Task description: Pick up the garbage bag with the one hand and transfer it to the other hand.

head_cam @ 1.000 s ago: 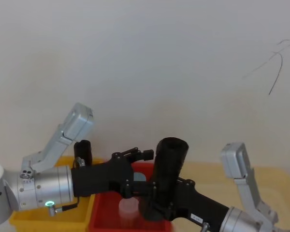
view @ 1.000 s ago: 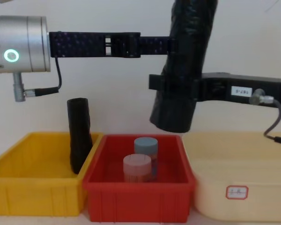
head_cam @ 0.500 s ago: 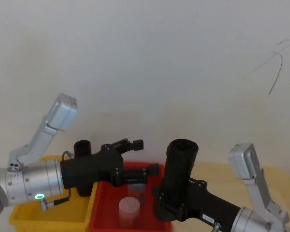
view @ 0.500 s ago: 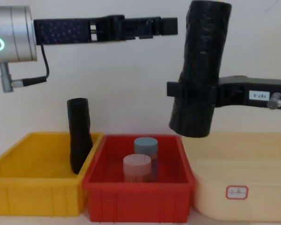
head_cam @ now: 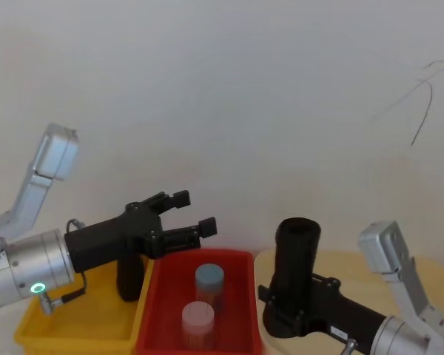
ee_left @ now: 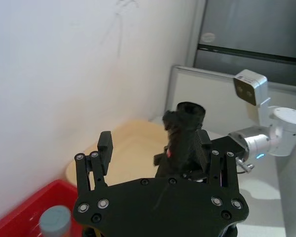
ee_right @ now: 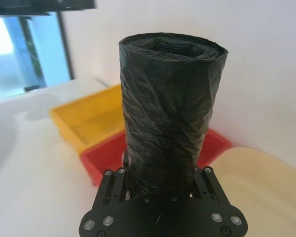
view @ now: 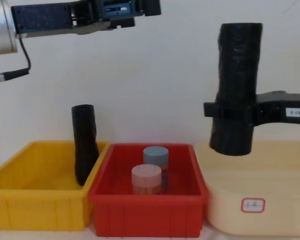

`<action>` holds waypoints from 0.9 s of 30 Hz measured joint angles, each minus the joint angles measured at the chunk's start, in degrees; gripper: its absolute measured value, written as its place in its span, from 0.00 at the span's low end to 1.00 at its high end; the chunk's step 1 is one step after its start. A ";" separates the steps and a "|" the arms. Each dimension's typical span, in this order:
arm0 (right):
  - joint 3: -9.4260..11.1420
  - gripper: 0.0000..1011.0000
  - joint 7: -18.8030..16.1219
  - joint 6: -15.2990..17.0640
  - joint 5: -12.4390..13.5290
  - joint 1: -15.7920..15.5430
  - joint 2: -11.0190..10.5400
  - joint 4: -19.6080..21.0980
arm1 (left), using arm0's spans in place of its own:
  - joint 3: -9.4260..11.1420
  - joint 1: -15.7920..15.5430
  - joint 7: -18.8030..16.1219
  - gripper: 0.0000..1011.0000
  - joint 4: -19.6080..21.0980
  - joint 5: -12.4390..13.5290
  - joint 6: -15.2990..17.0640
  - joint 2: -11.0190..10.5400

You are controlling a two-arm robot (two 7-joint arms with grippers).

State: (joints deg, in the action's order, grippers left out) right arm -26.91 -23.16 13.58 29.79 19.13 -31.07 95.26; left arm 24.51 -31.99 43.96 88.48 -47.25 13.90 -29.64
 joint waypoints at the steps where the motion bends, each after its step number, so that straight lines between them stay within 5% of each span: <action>1: 0.33 0.51 0.72 0.20 -0.28 0.00 -0.08 -0.02 | -0.40 0.39 -0.75 0.99 0.15 -0.15 0.00 -0.19; 11: 2.67 0.51 5.09 1.33 -2.01 0.41 -0.05 -0.39 | -1.94 2.45 -6.43 0.99 0.73 0.09 -0.08 -1.16; 27: 5.07 0.51 9.17 3.64 -3.42 3.16 1.99 -6.26 | -2.20 4.96 -19.92 0.99 -0.02 4.73 0.53 -1.36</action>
State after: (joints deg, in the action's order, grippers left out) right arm -21.84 -13.99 17.22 26.36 22.29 -29.08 89.00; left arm 22.30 -27.03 24.04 88.46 -42.52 14.43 -31.00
